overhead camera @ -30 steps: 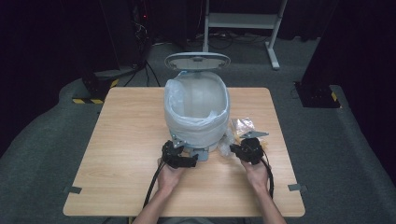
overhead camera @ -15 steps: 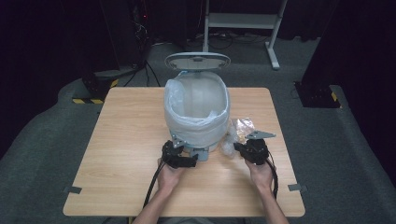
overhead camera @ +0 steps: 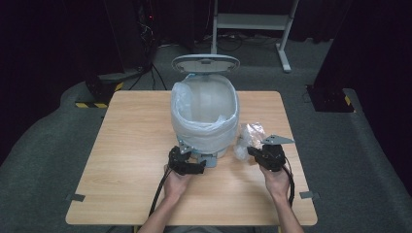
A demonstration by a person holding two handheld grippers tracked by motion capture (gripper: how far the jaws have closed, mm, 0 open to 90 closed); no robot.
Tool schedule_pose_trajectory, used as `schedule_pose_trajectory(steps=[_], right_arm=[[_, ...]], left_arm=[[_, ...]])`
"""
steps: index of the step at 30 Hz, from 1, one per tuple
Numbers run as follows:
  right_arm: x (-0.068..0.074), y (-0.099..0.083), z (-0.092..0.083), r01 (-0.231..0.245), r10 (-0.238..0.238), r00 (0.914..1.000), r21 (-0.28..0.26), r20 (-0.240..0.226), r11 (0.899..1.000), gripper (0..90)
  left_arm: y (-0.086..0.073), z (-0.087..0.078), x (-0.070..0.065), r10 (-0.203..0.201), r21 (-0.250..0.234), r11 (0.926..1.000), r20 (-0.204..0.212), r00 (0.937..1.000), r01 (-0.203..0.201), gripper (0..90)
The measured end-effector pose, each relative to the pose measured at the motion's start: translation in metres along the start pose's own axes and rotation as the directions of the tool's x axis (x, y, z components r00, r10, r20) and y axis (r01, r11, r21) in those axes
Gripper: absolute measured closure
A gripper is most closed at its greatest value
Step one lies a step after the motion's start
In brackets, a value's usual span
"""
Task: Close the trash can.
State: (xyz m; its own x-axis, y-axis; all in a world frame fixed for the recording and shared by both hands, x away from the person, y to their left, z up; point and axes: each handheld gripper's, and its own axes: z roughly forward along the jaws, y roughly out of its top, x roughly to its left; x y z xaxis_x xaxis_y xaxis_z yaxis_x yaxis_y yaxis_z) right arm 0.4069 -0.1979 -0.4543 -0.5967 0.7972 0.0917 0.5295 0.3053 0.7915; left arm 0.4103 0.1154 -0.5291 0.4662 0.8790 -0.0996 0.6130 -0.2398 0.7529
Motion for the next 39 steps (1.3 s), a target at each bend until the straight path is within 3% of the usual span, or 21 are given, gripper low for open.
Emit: schedule_pose_trajectory(steps=[18, 36, 39], right_arm=[[-0.008, -0.001, -0.016, -0.016, 0.016, 0.9998, -0.025, 0.008, 1.0, 89.5], [-0.004, 0.005, -0.028, -0.011, 0.011, 0.9999, -0.049, -0.003, 0.999, 89.6], [-0.003, 0.007, -0.031, 0.006, -0.005, 0.9998, -0.054, 0.018, 0.999, 89.5]], left_arm=[[0.0, 0.0, 0.001, -0.006, 0.003, 1.0, 0.006, 1.0, 0.006, 5.2], [0.0, 0.0, 0.001, -0.012, 0.005, 0.9999, 0.008, 0.9999, 0.012, 5.3], [0.0, 0.0, 0.001, -0.013, 0.005, 0.9999, 0.009, 0.9999, 0.013, 5.3]])
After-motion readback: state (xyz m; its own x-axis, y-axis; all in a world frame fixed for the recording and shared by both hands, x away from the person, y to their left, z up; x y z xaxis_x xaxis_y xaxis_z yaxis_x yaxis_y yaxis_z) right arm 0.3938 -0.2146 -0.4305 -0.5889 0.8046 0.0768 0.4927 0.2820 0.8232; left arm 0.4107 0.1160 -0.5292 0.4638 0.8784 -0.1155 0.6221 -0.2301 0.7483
